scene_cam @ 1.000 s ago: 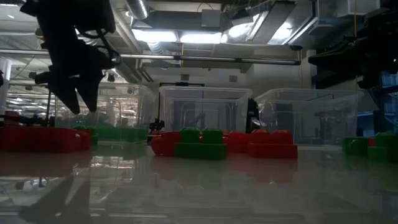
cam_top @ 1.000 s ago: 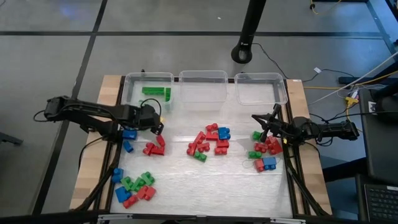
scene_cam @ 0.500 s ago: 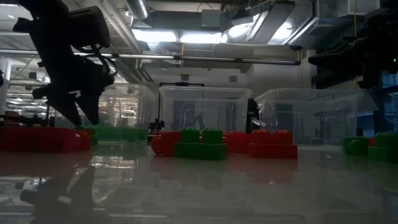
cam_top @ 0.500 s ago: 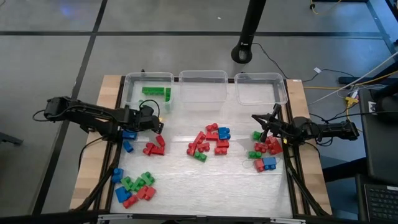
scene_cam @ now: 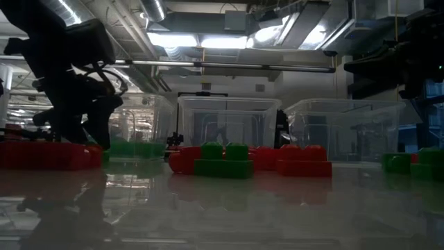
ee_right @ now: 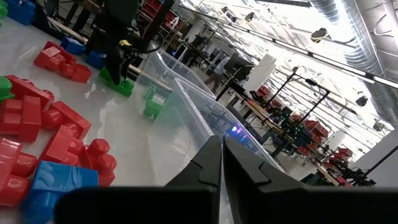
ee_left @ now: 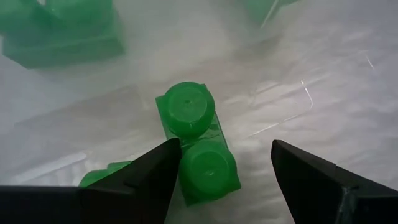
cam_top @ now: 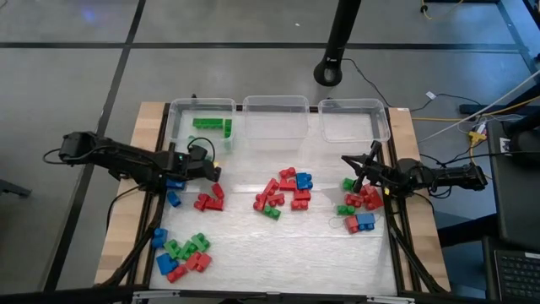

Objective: Sort blocks
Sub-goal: Put the green game piece into the left transparent bin

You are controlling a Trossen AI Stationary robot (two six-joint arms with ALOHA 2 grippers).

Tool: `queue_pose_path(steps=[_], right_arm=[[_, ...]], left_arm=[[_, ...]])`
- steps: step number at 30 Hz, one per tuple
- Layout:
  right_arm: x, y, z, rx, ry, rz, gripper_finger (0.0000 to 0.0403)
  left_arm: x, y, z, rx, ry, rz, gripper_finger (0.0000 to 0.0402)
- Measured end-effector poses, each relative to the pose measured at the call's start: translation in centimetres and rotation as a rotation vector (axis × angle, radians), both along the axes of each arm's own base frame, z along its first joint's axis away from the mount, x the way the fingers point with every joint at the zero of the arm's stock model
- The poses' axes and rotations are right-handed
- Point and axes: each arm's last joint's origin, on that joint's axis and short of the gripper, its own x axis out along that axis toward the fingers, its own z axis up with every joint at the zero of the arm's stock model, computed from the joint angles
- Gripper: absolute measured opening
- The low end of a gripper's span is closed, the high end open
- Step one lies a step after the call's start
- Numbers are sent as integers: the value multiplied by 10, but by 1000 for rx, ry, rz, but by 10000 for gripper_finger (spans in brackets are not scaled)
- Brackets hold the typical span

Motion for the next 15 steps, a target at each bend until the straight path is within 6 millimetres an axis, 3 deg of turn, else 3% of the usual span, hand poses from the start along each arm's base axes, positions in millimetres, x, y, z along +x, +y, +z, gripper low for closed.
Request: queue_pose_path(steps=[4,15], right_arm=[[0,0,0,0,0,0,19],[0,0,0,0,-1,0,19]], left_arm=[[-2,0,-3,12,13,-4,226],[-2,0,-4,30,49,-61,118]])
